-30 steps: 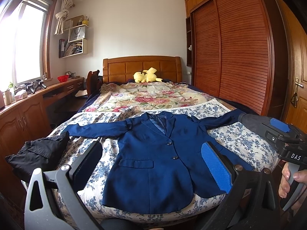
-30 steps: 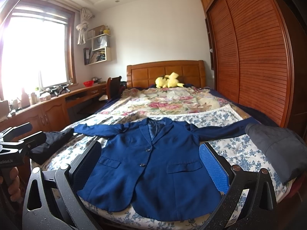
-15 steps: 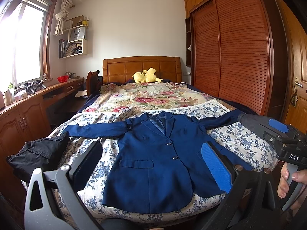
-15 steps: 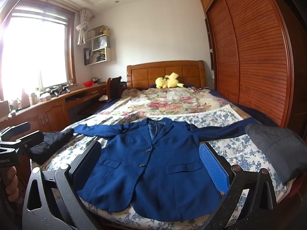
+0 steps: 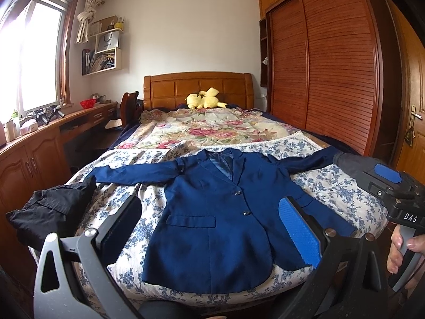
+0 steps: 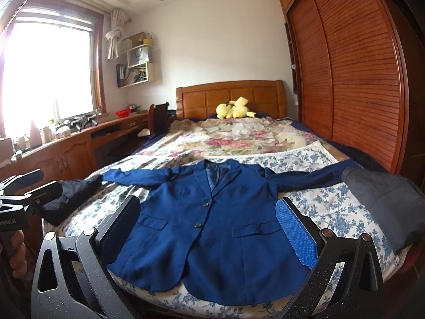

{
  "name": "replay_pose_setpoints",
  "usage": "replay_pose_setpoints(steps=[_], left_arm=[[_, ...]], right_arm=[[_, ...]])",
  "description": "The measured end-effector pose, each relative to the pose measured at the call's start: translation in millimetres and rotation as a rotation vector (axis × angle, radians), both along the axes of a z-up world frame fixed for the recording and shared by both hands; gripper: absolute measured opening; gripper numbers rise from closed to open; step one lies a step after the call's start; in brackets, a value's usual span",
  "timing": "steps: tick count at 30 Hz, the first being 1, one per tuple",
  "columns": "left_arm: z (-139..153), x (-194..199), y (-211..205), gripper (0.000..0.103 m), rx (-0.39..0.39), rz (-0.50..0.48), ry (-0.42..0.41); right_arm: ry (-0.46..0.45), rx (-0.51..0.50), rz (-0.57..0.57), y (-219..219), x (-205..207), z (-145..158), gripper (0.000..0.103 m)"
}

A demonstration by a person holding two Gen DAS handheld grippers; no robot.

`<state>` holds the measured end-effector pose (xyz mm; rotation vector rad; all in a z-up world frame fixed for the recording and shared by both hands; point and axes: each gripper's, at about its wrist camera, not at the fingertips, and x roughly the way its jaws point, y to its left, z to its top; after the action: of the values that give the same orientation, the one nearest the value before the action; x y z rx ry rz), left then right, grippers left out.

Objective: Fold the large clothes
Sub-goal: 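Lower the left gripper onto the jacket sleeve nearest it and grasp the cuff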

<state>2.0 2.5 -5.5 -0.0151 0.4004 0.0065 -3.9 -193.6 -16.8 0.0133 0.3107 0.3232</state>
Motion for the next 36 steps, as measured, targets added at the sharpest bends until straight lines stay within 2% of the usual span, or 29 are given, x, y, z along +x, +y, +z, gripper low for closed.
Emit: replay_pose_setpoints(steps=[15, 31, 36], left_arm=[[-63.8, 53.0, 37.5, 0.103, -0.022, 0.047, 0.117], [-115.8, 110.7, 89.8, 0.103, -0.009, 0.118, 0.182], [-129.2, 134.9, 117.4, 0.103, -0.041, 0.127, 0.225]], right_arm=[[0.099, -0.036, 0.062, 30.2, 60.5, -48.5, 0.103], [0.1, -0.033, 0.148, 80.1, 146.1, -73.6, 0.103], [0.112, -0.035, 0.186, 103.1, 176.5, -84.7, 0.103]])
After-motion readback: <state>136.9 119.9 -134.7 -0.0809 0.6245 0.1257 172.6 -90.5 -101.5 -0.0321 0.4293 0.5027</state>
